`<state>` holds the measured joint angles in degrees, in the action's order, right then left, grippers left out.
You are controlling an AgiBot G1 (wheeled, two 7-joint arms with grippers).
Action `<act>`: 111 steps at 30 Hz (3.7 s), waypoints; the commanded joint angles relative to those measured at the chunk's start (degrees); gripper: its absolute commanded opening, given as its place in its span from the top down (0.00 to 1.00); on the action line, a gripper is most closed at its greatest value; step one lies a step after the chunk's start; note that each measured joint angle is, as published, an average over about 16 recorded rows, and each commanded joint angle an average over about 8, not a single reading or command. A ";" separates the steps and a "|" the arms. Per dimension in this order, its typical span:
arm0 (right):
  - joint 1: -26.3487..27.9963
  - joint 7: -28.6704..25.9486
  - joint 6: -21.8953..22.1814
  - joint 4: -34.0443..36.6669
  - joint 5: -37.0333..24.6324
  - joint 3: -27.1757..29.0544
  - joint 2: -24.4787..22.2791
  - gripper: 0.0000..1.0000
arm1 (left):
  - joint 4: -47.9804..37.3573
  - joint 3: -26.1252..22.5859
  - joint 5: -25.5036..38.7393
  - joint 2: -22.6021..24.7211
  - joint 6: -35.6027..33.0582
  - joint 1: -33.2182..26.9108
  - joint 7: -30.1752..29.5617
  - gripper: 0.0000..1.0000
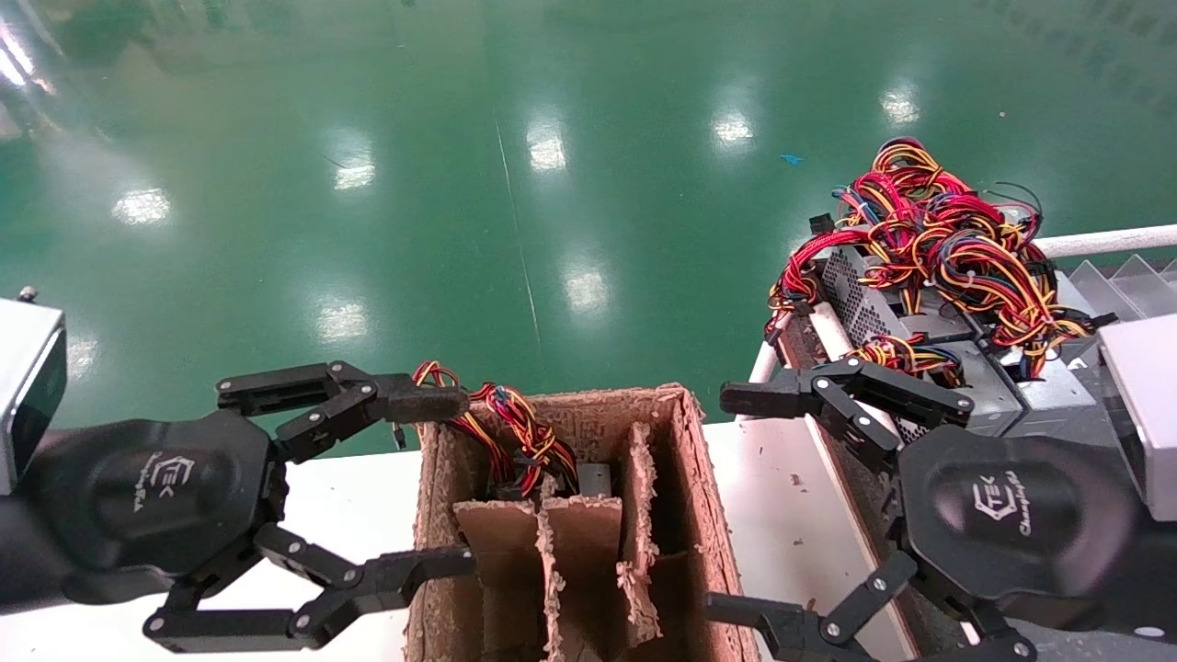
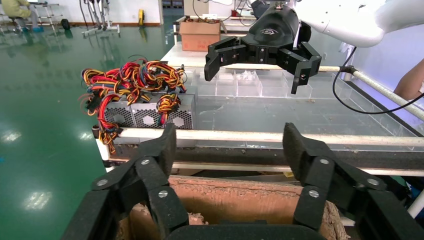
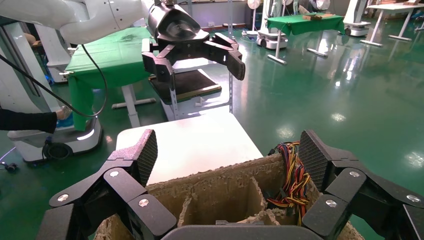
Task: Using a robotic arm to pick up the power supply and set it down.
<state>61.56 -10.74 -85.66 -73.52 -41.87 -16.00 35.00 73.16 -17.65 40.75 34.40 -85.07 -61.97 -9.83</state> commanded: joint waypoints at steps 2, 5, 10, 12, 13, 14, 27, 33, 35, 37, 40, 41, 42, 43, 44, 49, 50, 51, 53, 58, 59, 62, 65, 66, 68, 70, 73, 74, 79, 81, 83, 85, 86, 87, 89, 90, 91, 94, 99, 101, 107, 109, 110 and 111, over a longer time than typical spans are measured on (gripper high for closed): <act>0.00 0.00 0.00 0.00 0.00 0.00 0.00 0.00 | 0.00 0.00 0.00 0.00 0.00 0.00 0.00 1.00; 0.00 0.00 0.00 0.00 0.00 0.00 0.00 0.00 | 0.00 0.00 0.00 0.00 0.00 0.00 0.00 1.00; -0.01 0.00 0.02 0.01 -0.02 -0.01 0.00 0.00 | 0.00 0.00 0.00 0.00 0.00 0.00 0.00 1.00; -0.03 0.03 0.23 0.08 -0.19 -0.03 0.03 0.00 | 0.00 0.00 0.00 0.00 0.00 0.00 0.00 1.00; -0.06 0.06 0.43 0.11 -0.37 -0.07 0.07 0.00 | -0.01 0.00 0.00 0.00 0.00 0.00 0.00 1.00; -0.08 0.08 0.74 0.13 -0.65 -0.14 0.14 0.00 | -0.01 0.00 0.00 0.00 0.00 0.00 0.00 1.00; -0.79 -2.92 9.20 -0.14 -5.58 -2.01 2.70 0.00 | -0.03 -0.03 0.00 0.00 0.00 -0.01 0.02 1.00; -0.85 -3.59 10.18 0.17 -6.83 -2.87 3.23 0.00 | -0.05 -0.03 0.00 0.00 0.01 -0.02 0.03 1.00; -0.64 -4.69 11.18 0.35 -8.26 -3.86 3.97 0.00 | -0.06 -0.04 0.00 0.00 0.01 -0.02 0.03 1.00; -0.23 -6.02 12.56 0.56 -10.29 -5.15 5.02 0.00 | -0.06 -0.04 0.00 0.00 0.01 -0.02 0.04 0.92; 0.69 -8.31 15.20 0.92 -13.97 -7.49 7.34 0.00 | -0.07 -0.05 -0.01 0.00 0.00 -0.03 0.04 0.54; 1.03 -8.90 15.98 1.12 -15.13 -8.23 8.21 0.00 | -0.07 -0.05 -0.01 0.00 0.00 -0.03 0.05 0.42; 1.37 -9.39 16.78 1.38 -16.34 -8.98 9.12 0.00 | -0.08 -0.06 -0.01 0.00 0.00 -0.03 0.05 0.29; 1.70 -9.77 17.54 1.68 -17.49 -9.67 10.03 0.00 | -0.08 -0.06 -0.01 0.00 0.00 -0.03 0.05 0.17; 2.04 -10.10 18.25 2.08 -18.64 -10.39 11.02 0.00 | -0.08 -0.06 -0.01 0.00 0.00 -0.03 0.05 0.07; 3.92 -10.83 21.10 5.38 -23.96 -13.84 16.34 0.52 | -0.08 -0.07 -0.02 0.00 0.00 -0.04 0.06 0.00; 4.30 -10.79 21.63 6.27 -24.93 -14.45 17.45 0.64 | -0.08 -0.07 -0.02 0.00 0.00 -0.04 0.06 0.00; 4.67 -10.71 22.14 7.22 -25.83 -15.04 18.56 0.77 | -0.08 -0.08 -0.02 -0.01 0.00 -0.04 0.06 0.00; 5.33 -10.48 22.98 9.10 -27.26 -15.98 20.54 0.97 | -0.08 -0.08 -0.02 -0.01 0.01 -0.04 0.06 0.00; 6.73 -9.41 24.23 13.19 -29.50 -17.55 24.42 1.00 | -0.08 -0.09 -0.03 -0.01 0.01 -0.04 0.07 0.00; 6.96 -9.19 24.36 13.91 -29.74 -17.74 25.01 1.00 | -0.08 -0.09 -0.03 -0.01 0.01 -0.04 0.07 0.00; 7.56 -8.54 24.81 16.05 -30.31 -18.18 26.65 1.00 | -0.08 -0.10 -0.04 -0.01 0.01 -0.05 0.07 0.00; 8.02 -7.69 25.62 18.31 -30.81 -18.46 28.29 1.00 | -0.08 -0.11 -0.04 -0.02 0.02 -0.05 0.07 0.00; 8.14 -7.32 26.01 19.06 -30.96 -18.50 28.85 1.00 | -0.08 -0.11 -0.04 -0.02 0.02 -0.05 0.07 0.00; 8.36 -6.57 26.78 20.51 -31.17 -18.53 29.92 1.00 | -0.08 -0.11 -0.05 -0.02 0.02 -0.05 0.08 0.00; 8.58 -5.84 27.51 21.91 -31.31 -18.50 30.94 1.00 | -0.08 -0.12 -0.05 -0.02 0.02 -0.05 0.08 0.00; 8.84 -4.88 28.38 23.73 -31.37 -18.43 32.23 1.00 | -0.08 -0.12 -0.05 -0.02 0.02 -0.05 0.08 0.00; 8.91 -4.64 28.54 24.24 -31.36 -18.42 32.57 1.00 | -0.08 -0.13 -0.06 -0.02 0.02 -0.05 0.08 0.00; 8.95 -3.52 29.18 25.77 -31.23 -18.26 33.62 1.00 | -0.08 -0.14 -0.06 -0.03 0.03 -0.05 0.09 0.00; 8.87 -3.22 29.32 26.01 -31.10 -18.15 33.78 1.00 | -0.08 -0.14 -0.07 -0.03 0.03 -0.06 0.09 0.00; 8.79 -3.01 29.42 26.14 -30.99 -18.05 33.86 1.00 | -0.08 -0.14 -0.07 -0.03 0.03 -0.06 0.09 0.00; 8.74 -2.90 29.42 26.24 -30.86 -17.97 33.88 1.00 | -0.08 -0.15 -0.07 -0.03 0.03 -0.06 0.09 0.00; 8.73 -2.85 29.41 26.30 -30.82 -17.94 33.89 1.00 | -0.08 -0.15 -0.07 -0.04 0.04 -0.06 0.09 0.00; 8.72 -2.80 29.39 26.36 -30.78 -17.92 33.88 1.00 | -0.08 -0.15 -0.07 -0.04 0.04 -0.06 0.10 0.00; 8.74 -2.73 29.32 26.53 -30.70 -17.87 33.87 1.00 | -0.08 -0.16 -0.08 -0.04 0.04 -0.06 0.10 0.00; 8.76 -2.69 29.27 26.64 -30.66 -17.84 33.85 1.00 | -0.08 -0.16 -0.08 -0.04 0.04 -0.06 0.10 0.00; 8.78 -2.65 29.22 26.76 -30.61 -17.81 33.84 1.00 | -0.08 -0.16 -0.08 -0.04 0.04 -0.06 0.10 0.00; 8.87 -2.45 29.06 27.14 -30.33 -17.61 33.75 1.00 | -0.08 -0.17 -0.08 -0.04 0.04 -0.06 0.10 0.00; 8.65 -1.55 28.72 26.73 -28.78 -16.42 33.02 1.00 | -0.08 -0.18 -0.09 -0.05 0.05 -0.06 0.11 0.00; 8.34 -1.06 28.48 25.76 -27.66 -15.56 32.34 1.00 | -0.08 -0.18 -0.09 -0.05 0.05 -0.07 0.11 0.00; 6.86 -0.25 27.59 20.25 -23.33 -12.09 28.85 1.00 | -0.08 -0.19 -0.10 -0.05 0.05 -0.07 0.12 0.00; 6.41 -0.42 27.49 18.00 -21.87 -10.78 27.33 1.00 | -0.08 -0.20 -0.11 -0.05 0.06 -0.07 0.12 0.00; 6.24 -0.62 27.51 16.84 -21.07 -10.05 26.48 1.00 | -0.08 -0.20 -0.11 -0.06 0.06 -0.07 0.12 0.00; 6.13 -0.90 27.53 15.73 -20.24 -9.27 25.60 1.00 | -0.08 -0.20 -0.11 -0.06 0.06 -0.07 0.12 0.00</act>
<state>68.03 -12.00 -57.98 -57.65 -61.69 -24.80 60.30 73.08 -17.85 40.64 34.34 -85.01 -62.04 -9.71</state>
